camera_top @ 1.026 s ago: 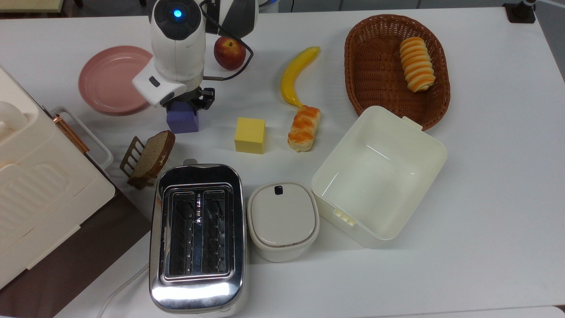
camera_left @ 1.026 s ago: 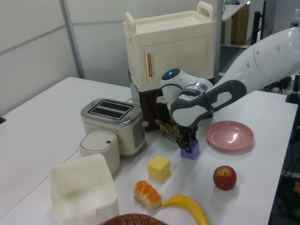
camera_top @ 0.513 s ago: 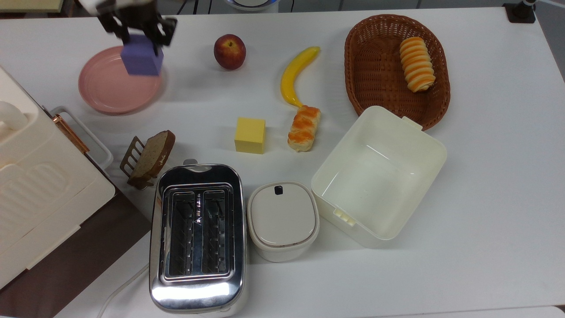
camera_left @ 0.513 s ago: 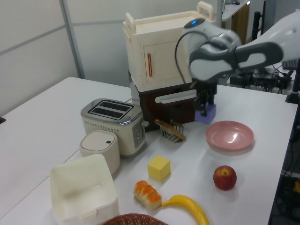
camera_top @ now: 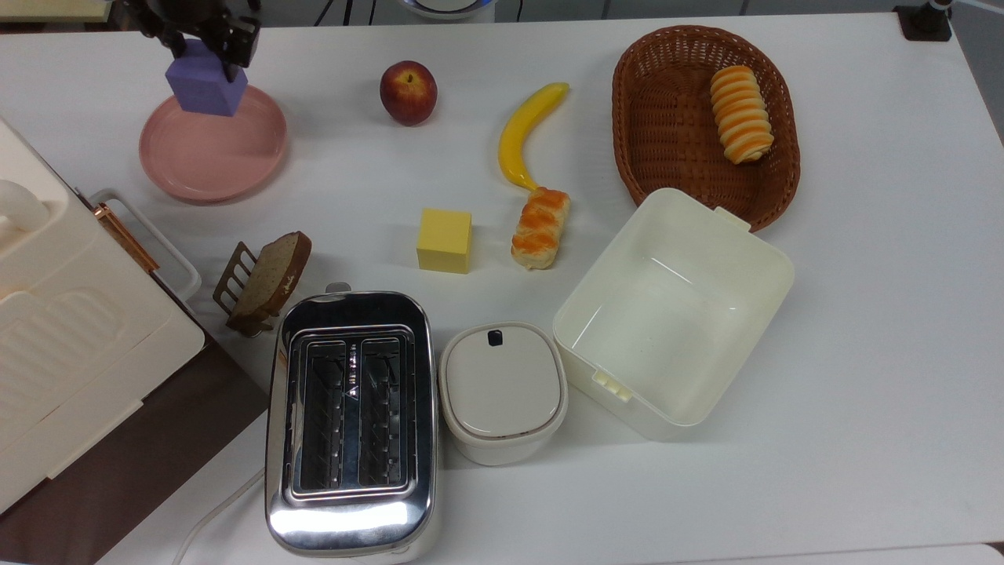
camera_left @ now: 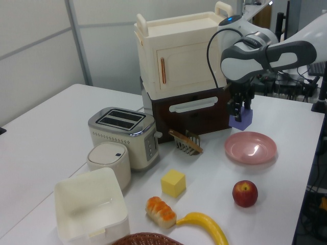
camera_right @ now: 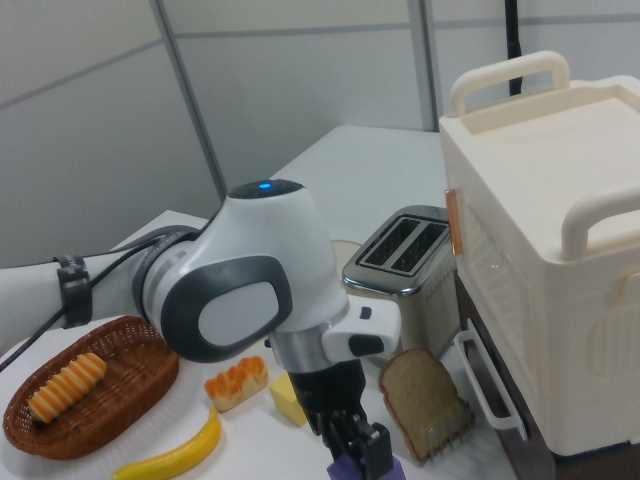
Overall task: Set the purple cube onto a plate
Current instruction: 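Lift the purple cube and carry it over the pink plate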
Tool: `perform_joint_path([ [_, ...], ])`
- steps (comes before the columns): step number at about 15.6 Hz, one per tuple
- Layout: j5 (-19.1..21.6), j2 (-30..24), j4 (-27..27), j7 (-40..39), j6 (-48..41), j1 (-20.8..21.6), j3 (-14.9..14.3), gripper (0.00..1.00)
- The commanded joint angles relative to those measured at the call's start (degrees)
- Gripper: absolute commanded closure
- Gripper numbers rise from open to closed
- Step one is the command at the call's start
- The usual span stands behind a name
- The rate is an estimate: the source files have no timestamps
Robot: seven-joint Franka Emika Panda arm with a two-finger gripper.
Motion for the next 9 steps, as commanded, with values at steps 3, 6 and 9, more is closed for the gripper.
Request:
perform_joint_path([
  [3,-0.2,4.3,-0.6,-1.6,2.8,-2.8,0.3,0.93],
  [6,-0.5,7.5,-0.6,-3.1,5.1,-3.3,-1.2,0.93],
  [9,-0.7,9.5,-0.6,-3.1,5.7,-3.6,-2.0,0.93],
])
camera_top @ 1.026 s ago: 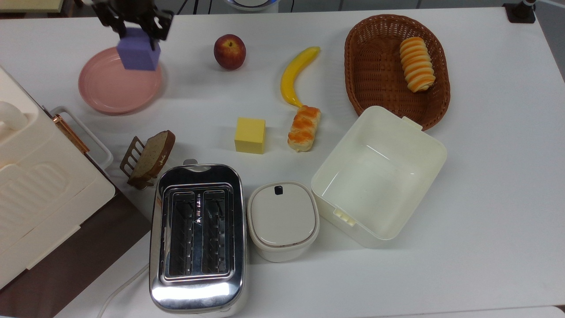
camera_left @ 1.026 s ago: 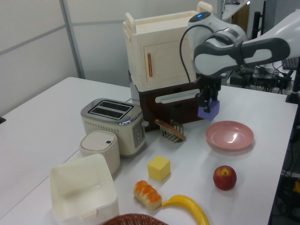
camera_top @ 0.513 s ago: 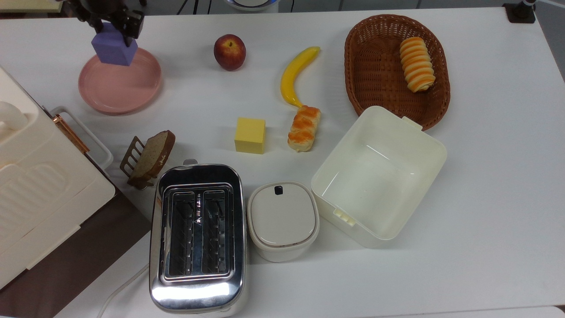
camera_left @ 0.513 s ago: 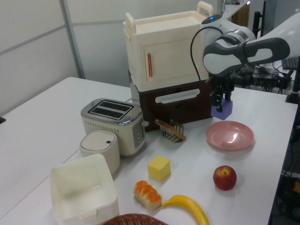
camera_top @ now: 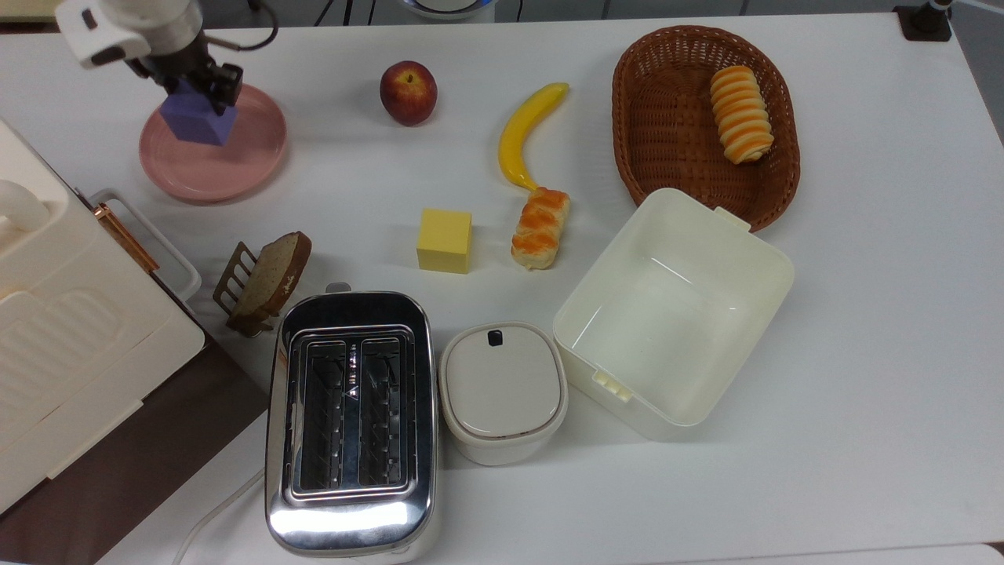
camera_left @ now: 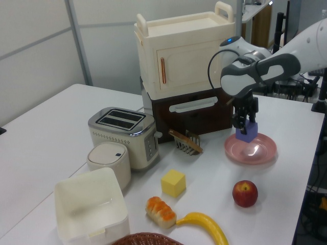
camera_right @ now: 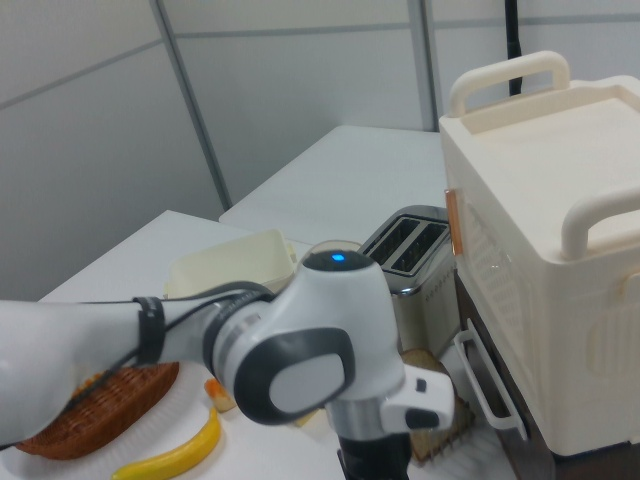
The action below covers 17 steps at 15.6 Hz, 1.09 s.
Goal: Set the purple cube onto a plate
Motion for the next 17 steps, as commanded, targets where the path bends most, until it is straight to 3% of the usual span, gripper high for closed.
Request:
perform_joint_path([
  [1,-0.9,1.5,-0.4,-1.4,2.8,-0.7,-1.0,0.93],
  [4,-1.1,2.8,-0.4,-1.4,4.0,-0.8,-1.0,0.93],
  [6,-2.4,3.5,-0.4,-1.5,4.0,-0.7,-0.9,0.85],
  [7,-2.9,3.7,-0.5,-1.4,3.9,-0.6,-0.9,0.61],
  [8,-3.0,3.7,-0.5,-1.3,3.9,-0.4,-0.8,0.21],
  [9,-2.9,3.7,-0.5,-1.2,3.9,-0.3,-0.6,0.0],
  [17,-2.6,3.0,0.2,-1.1,3.1,-0.1,2.0,0.0],
])
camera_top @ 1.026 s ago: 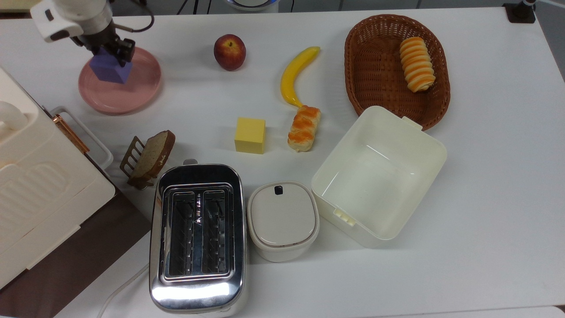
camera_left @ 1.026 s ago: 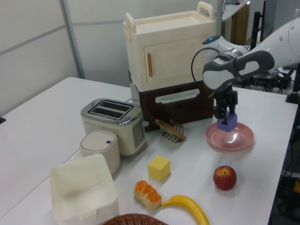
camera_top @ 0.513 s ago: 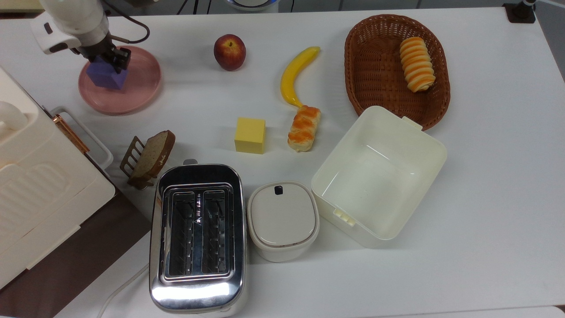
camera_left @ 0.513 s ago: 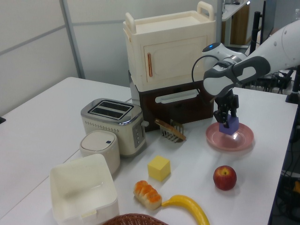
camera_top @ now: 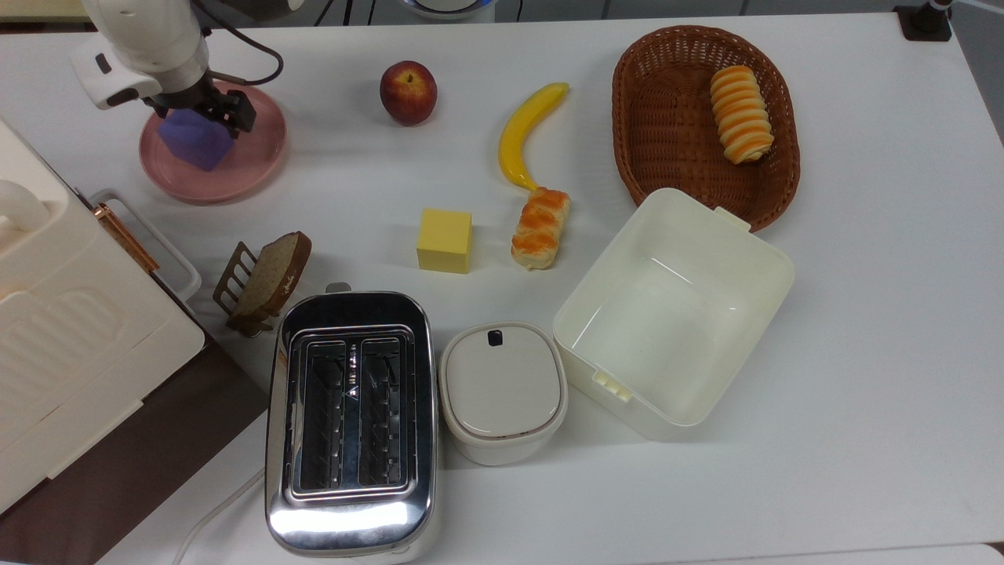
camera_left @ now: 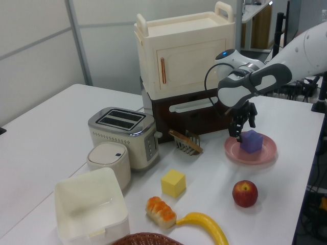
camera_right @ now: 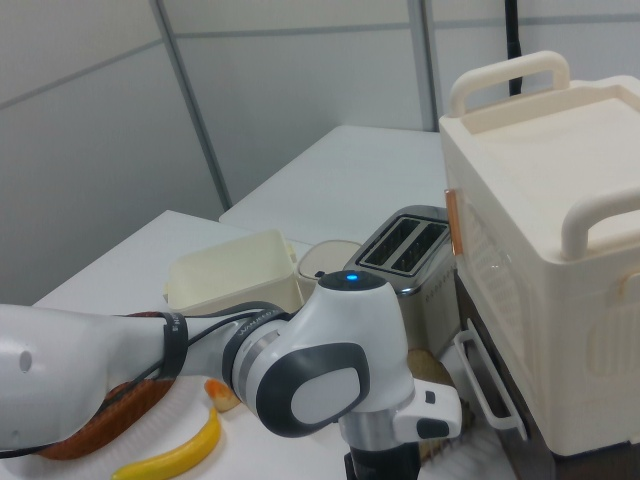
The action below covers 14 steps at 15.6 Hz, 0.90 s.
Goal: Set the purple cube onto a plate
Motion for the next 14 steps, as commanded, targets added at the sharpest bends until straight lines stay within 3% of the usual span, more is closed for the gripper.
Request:
perform_joint_path([
  [1,-0.3,-1.7,0.7,0.1,0.1,0.4,1.4,0.0],
  [4,1.1,-5.1,4.7,4.3,-5.9,3.2,2.0,0.0],
  [9,9.0,-9.3,12.2,7.4,-14.1,7.8,1.9,0.0],
  [14,9.4,-9.3,18.0,13.3,-20.6,15.1,1.3,0.0],
])
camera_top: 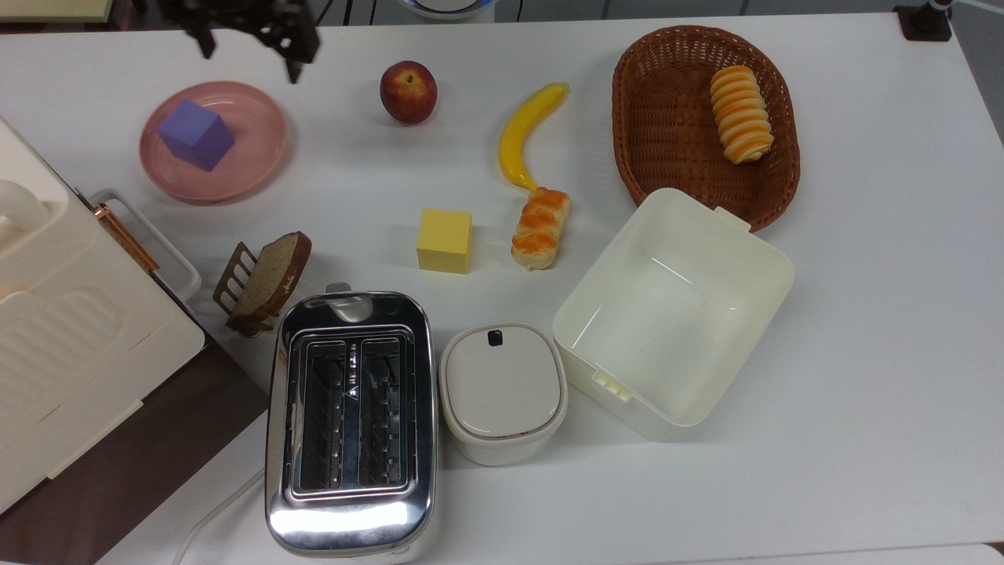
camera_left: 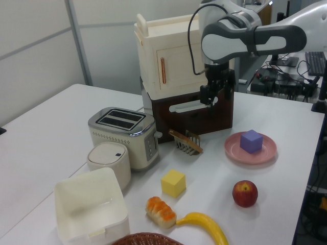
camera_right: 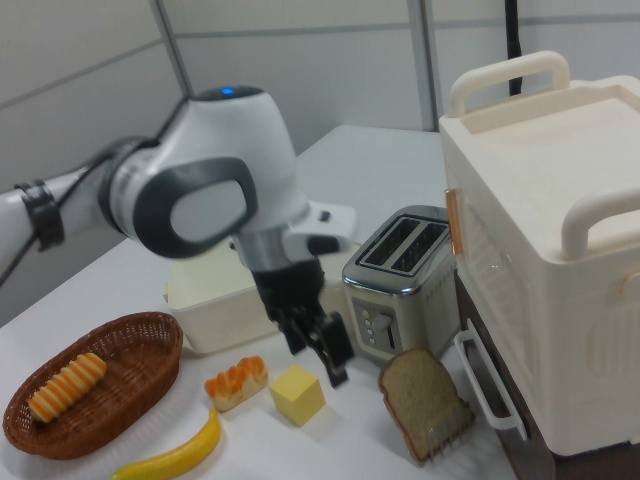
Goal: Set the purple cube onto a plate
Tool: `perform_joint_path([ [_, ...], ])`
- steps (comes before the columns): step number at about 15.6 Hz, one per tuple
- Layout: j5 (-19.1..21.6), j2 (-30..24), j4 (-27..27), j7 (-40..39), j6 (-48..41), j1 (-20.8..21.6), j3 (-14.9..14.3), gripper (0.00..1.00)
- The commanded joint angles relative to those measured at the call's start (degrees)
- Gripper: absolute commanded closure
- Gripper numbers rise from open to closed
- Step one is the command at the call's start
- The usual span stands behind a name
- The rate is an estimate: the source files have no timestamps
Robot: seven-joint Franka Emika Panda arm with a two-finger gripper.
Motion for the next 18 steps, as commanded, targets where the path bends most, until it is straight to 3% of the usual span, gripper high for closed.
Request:
perform_joint_path([
  [1,1.1,0.7,5.9,5.7,-4.6,5.9,-0.9,0.0],
  [3,2.6,0.8,6.0,6.0,-4.5,7.1,-1.3,0.0],
  [6,3.3,0.6,6.1,6.1,-4.7,13.1,-6.3,0.0],
  [18,4.0,0.8,8.1,1.6,-10.0,12.8,-7.2,0.0],
])
